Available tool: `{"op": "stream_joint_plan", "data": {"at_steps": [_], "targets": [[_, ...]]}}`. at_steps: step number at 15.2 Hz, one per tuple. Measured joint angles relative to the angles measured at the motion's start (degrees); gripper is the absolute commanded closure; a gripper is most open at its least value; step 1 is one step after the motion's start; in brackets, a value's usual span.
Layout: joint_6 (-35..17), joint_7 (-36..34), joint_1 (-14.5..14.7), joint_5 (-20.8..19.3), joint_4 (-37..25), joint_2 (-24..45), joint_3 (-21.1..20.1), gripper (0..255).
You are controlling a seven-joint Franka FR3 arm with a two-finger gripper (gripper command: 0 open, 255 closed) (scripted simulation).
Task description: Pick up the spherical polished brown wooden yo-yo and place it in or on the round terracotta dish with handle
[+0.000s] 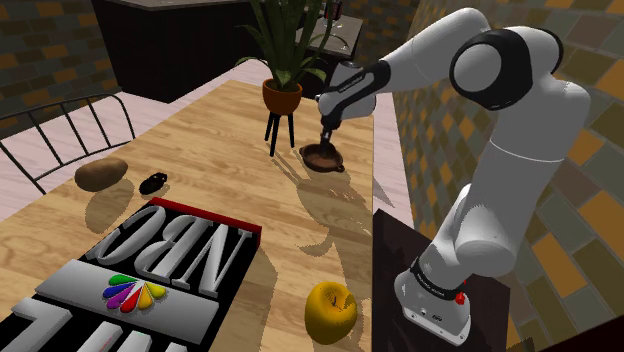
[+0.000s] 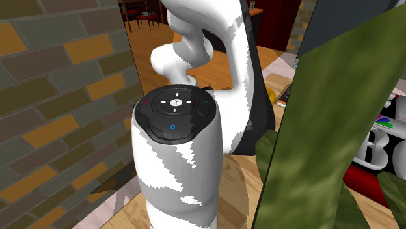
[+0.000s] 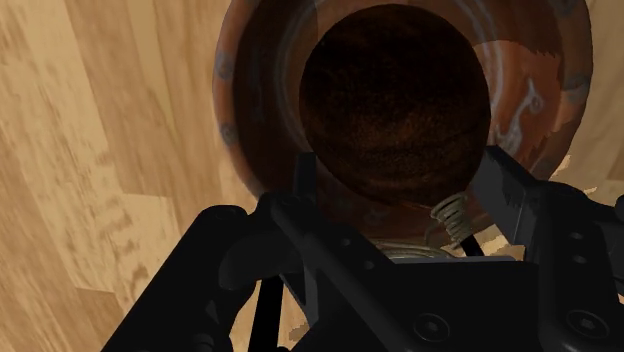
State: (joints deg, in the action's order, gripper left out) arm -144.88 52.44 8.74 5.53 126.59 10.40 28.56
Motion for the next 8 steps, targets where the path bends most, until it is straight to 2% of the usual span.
{"op": "stream_joint_plan", "data": {"at_steps": [7, 8], "targets": [[-1.11, 0.35, -0.12, 0.61, 0.49, 0.69, -0.23, 255], [-1.11, 0.35, -0.12, 0.62, 0.49, 0.69, -0.23, 0]]}}
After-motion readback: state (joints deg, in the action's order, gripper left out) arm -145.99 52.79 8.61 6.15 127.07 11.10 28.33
